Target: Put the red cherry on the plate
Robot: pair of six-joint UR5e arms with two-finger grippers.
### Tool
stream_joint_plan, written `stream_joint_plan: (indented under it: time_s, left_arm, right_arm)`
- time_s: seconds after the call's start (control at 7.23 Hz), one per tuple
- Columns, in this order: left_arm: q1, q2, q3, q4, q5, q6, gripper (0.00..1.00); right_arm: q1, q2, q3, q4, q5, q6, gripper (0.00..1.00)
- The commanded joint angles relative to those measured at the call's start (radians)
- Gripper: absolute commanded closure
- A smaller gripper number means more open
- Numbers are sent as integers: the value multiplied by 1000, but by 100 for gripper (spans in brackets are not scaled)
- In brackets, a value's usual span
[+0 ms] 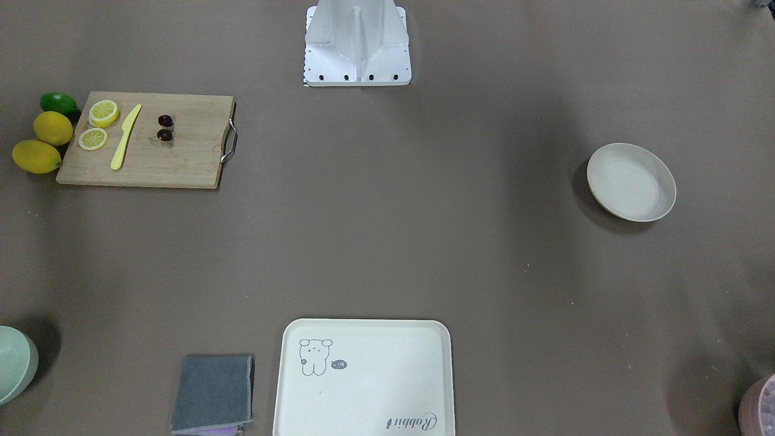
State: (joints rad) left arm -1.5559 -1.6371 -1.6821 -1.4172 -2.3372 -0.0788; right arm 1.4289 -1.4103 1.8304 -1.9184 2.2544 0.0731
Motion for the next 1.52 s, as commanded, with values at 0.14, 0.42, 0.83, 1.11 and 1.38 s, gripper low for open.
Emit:
stream_joint_plan:
  time_s: [0.14,0.42,0.83,1.11,1.38]
  left_arm:
    - [-4,-4,-14,3,-10,-113,2]
    - [-3,-4,-59,18,-27,-111,2]
    - [-12,6,-149,9,-169,-117,2]
    - [37,170,-127,-239,-168,-117,2]
    - [139,252,-17,-510,-169,-226,2]
  right_arm:
    - [5,16,3,-1,1,1,0]
    - [13,16,3,-2,8,4,0]
    - [41,5,13,-2,11,4,0]
    - [50,-19,46,-7,13,4,0]
    - [48,-19,44,-5,13,2,0]
